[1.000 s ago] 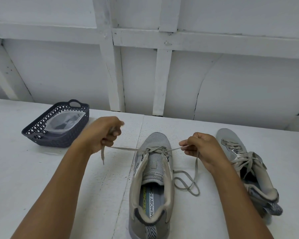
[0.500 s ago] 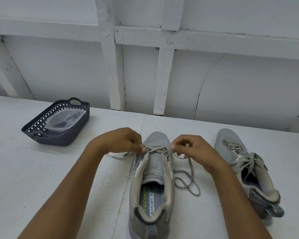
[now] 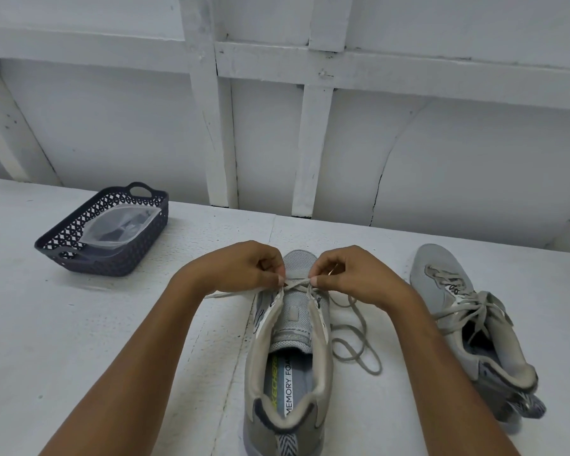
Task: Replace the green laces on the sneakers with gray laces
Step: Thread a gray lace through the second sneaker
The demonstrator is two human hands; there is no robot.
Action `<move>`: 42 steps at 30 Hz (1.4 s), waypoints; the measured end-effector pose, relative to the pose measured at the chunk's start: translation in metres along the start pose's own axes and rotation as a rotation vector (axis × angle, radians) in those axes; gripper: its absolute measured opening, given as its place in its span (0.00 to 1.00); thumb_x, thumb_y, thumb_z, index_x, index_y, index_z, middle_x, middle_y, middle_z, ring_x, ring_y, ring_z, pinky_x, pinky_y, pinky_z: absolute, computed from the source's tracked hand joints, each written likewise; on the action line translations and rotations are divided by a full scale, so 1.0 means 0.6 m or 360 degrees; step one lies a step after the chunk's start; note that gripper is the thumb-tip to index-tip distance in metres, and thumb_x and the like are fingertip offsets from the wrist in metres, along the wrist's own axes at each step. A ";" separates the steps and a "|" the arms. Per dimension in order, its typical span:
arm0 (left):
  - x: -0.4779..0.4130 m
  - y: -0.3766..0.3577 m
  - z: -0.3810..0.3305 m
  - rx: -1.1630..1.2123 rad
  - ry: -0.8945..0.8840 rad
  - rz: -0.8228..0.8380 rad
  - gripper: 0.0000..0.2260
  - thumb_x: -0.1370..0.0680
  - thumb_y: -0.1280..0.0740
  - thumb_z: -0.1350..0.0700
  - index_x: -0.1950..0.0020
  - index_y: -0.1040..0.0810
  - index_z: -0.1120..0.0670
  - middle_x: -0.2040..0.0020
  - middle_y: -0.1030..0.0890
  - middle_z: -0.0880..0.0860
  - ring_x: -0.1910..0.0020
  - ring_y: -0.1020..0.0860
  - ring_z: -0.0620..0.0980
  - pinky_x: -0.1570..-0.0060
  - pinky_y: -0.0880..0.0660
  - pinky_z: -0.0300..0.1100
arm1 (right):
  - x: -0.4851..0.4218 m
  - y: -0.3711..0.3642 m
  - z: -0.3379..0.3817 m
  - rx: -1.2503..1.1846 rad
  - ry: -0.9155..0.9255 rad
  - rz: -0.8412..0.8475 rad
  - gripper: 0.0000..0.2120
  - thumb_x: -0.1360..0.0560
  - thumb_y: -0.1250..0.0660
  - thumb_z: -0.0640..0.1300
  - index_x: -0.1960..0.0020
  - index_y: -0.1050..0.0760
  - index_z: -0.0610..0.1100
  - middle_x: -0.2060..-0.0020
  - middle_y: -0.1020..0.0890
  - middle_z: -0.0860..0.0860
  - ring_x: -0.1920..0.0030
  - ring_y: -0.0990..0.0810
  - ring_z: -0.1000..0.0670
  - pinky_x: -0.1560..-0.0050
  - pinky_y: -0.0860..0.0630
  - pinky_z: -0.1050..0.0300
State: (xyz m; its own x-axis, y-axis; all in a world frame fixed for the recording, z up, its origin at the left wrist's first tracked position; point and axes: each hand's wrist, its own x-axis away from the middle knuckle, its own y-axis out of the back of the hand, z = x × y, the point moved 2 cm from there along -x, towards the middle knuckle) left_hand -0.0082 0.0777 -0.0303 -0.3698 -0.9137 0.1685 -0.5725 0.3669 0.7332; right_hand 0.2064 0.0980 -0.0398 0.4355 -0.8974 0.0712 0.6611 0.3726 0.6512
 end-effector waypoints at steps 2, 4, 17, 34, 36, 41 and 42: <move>0.000 0.001 0.005 0.0000 0.0043 0.0014 0.01 0.23 0.28 0.53 0.54 0.18 0.49 0.56 0.15 0.49 0.54 0.19 0.50 0.44 0.23 0.52 | -0.002 0.001 0.003 0.0012 0.0002 0.0040 0.03 0.28 0.25 0.42 0.59 0.17 0.49 0.67 0.18 0.60 0.66 0.23 0.62 0.61 0.28 0.65; 0.001 0.000 0.009 0.0001 0.0066 0.0046 0.01 0.23 0.28 0.54 0.55 0.18 0.49 0.58 0.15 0.46 0.59 0.19 0.43 0.50 0.23 0.44 | -0.003 0.000 0.007 0.0030 0.0008 0.0085 0.04 0.28 0.26 0.41 0.59 0.18 0.48 0.67 0.17 0.58 0.65 0.22 0.61 0.60 0.27 0.65; 0.006 -0.001 0.012 0.0050 0.0052 -0.0028 0.04 0.27 0.30 0.60 0.59 0.18 0.51 0.63 0.16 0.47 0.65 0.23 0.40 0.61 0.26 0.37 | -0.006 -0.015 0.022 0.0176 0.0216 -0.0034 0.11 0.31 0.31 0.33 0.58 0.17 0.48 0.64 0.19 0.54 0.66 0.24 0.60 0.60 0.25 0.65; 0.010 0.008 0.008 -0.0073 0.0022 0.0121 0.10 0.22 0.31 0.49 0.61 0.18 0.51 0.63 0.17 0.49 0.64 0.23 0.42 0.59 0.27 0.40 | -0.014 -0.022 0.020 0.0257 0.0164 0.0058 0.03 0.24 0.29 0.47 0.54 0.17 0.49 0.61 0.18 0.54 0.59 0.22 0.56 0.54 0.25 0.58; 0.011 0.005 0.011 -0.0044 0.0051 0.0131 0.14 0.20 0.34 0.47 0.61 0.18 0.52 0.65 0.18 0.48 0.66 0.24 0.42 0.58 0.27 0.41 | -0.016 -0.023 0.025 0.0288 0.0142 0.0094 0.04 0.24 0.29 0.47 0.55 0.18 0.48 0.62 0.19 0.54 0.60 0.23 0.55 0.54 0.25 0.57; 0.013 0.002 0.006 -0.0196 0.0067 0.0168 0.06 0.22 0.32 0.51 0.56 0.18 0.51 0.61 0.17 0.48 0.64 0.25 0.43 0.58 0.26 0.43 | -0.019 -0.024 0.034 0.0292 0.0037 0.0186 0.04 0.25 0.28 0.47 0.56 0.19 0.47 0.65 0.20 0.56 0.65 0.25 0.58 0.58 0.27 0.61; 0.013 0.002 0.005 -0.0225 0.0069 0.0167 0.04 0.22 0.31 0.53 0.54 0.18 0.51 0.60 0.17 0.48 0.63 0.24 0.43 0.57 0.25 0.43 | -0.020 -0.023 0.036 0.0304 0.0013 0.0205 0.04 0.26 0.27 0.47 0.57 0.19 0.47 0.65 0.20 0.56 0.65 0.25 0.58 0.60 0.28 0.62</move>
State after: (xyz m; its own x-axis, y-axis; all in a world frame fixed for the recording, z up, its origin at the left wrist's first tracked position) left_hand -0.0138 0.0713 -0.0303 -0.3885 -0.8795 0.2749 -0.4229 0.4352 0.7949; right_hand 0.1789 0.0988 -0.0334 0.5141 -0.8431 0.1576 0.4724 0.4317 0.7684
